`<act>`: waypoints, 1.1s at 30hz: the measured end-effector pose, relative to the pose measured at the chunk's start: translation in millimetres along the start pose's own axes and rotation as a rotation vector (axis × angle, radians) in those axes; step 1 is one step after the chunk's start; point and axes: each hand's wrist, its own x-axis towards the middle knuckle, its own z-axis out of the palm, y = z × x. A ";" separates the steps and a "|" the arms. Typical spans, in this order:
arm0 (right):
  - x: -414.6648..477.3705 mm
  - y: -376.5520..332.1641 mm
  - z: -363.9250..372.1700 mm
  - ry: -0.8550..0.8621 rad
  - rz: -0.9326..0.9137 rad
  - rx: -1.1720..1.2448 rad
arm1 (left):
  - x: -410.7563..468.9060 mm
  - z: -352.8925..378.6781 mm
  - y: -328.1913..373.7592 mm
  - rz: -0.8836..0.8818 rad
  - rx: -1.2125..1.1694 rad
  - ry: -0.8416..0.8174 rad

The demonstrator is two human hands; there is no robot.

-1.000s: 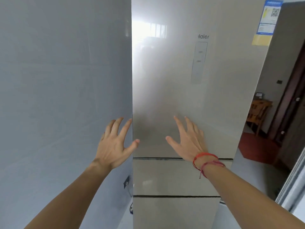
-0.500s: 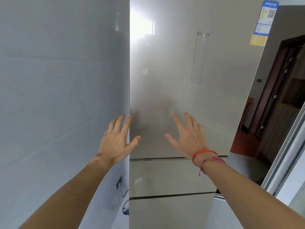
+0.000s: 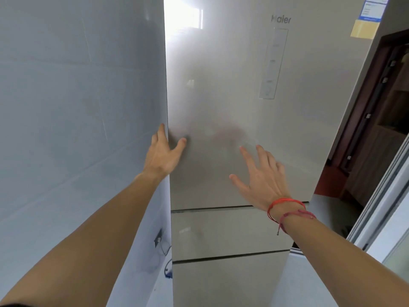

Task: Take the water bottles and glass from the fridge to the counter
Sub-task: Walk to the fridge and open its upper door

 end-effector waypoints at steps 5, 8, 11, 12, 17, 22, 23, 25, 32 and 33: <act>-3.8 1.4 6.9 -0.019 -0.012 0.014 | 15.0 10.9 3.6 -0.031 -0.124 -0.024; -10.2 0.8 13.8 -0.037 -0.010 0.024 | 21.2 15.7 -1.4 -0.058 -0.176 -0.030; -17.5 0.5 14.0 -0.042 -0.006 0.024 | 29.0 17.9 -4.9 -0.093 -0.292 -0.024; -19.7 0.7 12.6 -0.043 -0.004 0.024 | 31.6 18.3 -5.4 -0.099 -0.306 -0.018; -27.5 3.3 1.9 -0.036 0.013 0.042 | 29.1 23.0 -5.0 -0.105 -0.351 0.037; -36.2 0.6 -4.7 -0.039 0.043 0.080 | -9.3 22.3 -0.4 -0.036 -0.341 0.128; -38.4 -2.5 -5.9 -0.042 0.047 0.092 | -18.3 19.9 2.0 -0.023 -0.341 0.132; -43.7 -9.2 -8.8 -0.052 0.049 0.122 | -36.8 14.3 7.3 -0.003 -0.358 0.124; -85.3 -31.0 -27.6 -0.078 0.067 0.287 | -107.8 -2.1 23.8 0.140 -0.290 0.108; -92.8 -33.1 -32.1 -0.085 0.072 0.320 | -118.8 -2.2 25.3 0.180 -0.269 0.110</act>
